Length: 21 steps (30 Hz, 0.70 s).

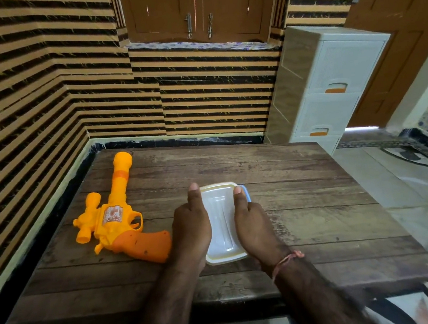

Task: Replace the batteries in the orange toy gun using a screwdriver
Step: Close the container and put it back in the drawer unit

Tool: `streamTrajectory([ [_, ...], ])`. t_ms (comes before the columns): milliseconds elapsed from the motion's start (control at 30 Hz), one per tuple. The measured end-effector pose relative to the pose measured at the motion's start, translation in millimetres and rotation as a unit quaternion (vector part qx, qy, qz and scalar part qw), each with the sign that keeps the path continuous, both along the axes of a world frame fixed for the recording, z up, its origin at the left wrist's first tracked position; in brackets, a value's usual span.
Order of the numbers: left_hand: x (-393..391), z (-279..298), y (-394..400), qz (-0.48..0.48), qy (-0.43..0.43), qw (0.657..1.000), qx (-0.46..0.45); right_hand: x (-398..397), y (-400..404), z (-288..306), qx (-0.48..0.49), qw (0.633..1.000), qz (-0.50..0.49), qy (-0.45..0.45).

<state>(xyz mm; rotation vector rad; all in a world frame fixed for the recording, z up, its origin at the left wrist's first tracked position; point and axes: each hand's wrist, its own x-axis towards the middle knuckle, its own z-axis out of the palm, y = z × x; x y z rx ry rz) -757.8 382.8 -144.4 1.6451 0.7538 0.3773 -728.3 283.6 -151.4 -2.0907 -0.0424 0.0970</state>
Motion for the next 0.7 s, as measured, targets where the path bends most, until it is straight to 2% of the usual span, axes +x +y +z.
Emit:
streamTrajectory([
  [233, 12, -1, -11, -0.016, 0.009, 1.0, -0.013, -1, -25, 6, 0.079, 0.995, 0.042, 0.035],
  [333, 23, 0, -17, -0.057, -0.005, 0.998, 0.005, 9, -50, 10, 0.121, 0.992, -0.015, 0.034],
  [433, 31, -3, -16, -0.07, -0.01, 0.993, 0.091, 35, -90, 10, 0.084, 0.988, -0.129, -0.022],
  [533, 38, -11, -9, -0.053, 0.019, 0.982, 0.179, 64, -127, 4, 0.017, 0.974, -0.226, -0.008],
  [700, 49, -18, -14, -0.112, 0.128, 0.947, 0.273, 92, -134, -19, -0.064, 0.975, -0.208, 0.039],
])
